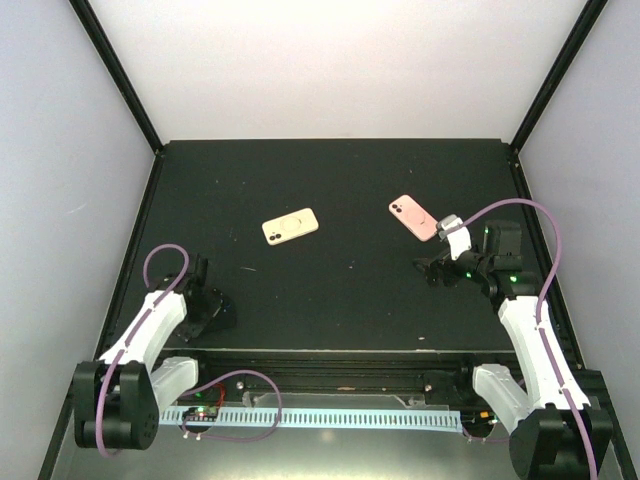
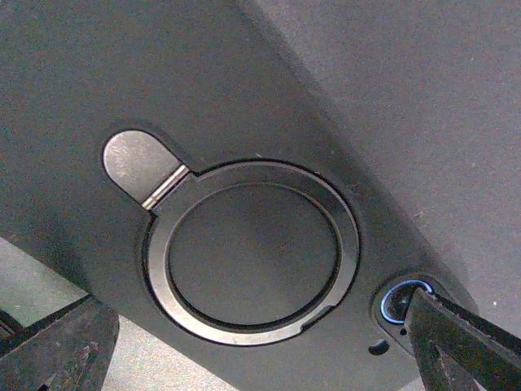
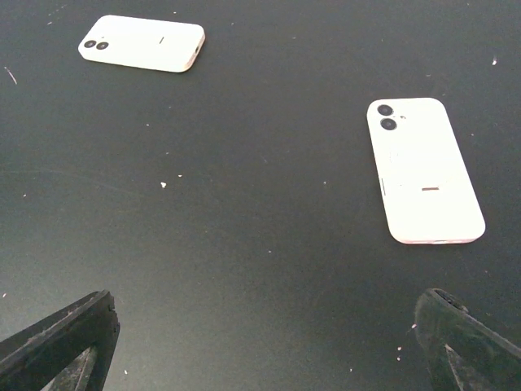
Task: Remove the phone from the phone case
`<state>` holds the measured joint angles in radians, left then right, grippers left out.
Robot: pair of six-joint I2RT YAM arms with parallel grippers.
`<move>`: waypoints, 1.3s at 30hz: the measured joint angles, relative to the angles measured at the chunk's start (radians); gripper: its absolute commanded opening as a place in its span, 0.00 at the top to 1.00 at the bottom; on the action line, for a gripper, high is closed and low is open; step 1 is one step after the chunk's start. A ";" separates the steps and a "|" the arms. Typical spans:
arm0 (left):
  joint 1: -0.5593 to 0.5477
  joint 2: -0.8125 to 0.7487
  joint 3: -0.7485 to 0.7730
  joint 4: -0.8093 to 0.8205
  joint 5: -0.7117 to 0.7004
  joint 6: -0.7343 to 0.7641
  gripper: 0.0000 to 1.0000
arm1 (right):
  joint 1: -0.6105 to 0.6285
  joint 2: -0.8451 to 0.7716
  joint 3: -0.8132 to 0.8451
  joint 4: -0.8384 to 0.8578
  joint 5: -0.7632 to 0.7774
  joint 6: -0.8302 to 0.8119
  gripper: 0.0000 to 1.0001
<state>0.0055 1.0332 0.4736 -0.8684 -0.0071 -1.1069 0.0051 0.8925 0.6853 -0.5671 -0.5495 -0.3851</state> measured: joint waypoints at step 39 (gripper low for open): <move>-0.100 0.463 0.290 0.060 -0.041 0.271 0.11 | 0.000 0.025 0.003 -0.010 -0.002 -0.003 0.00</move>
<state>-0.0940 1.4960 0.7639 -0.8089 -0.0483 -0.8360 0.0051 0.9173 0.6884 -0.5766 -0.5518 -0.3882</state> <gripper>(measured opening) 0.941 0.999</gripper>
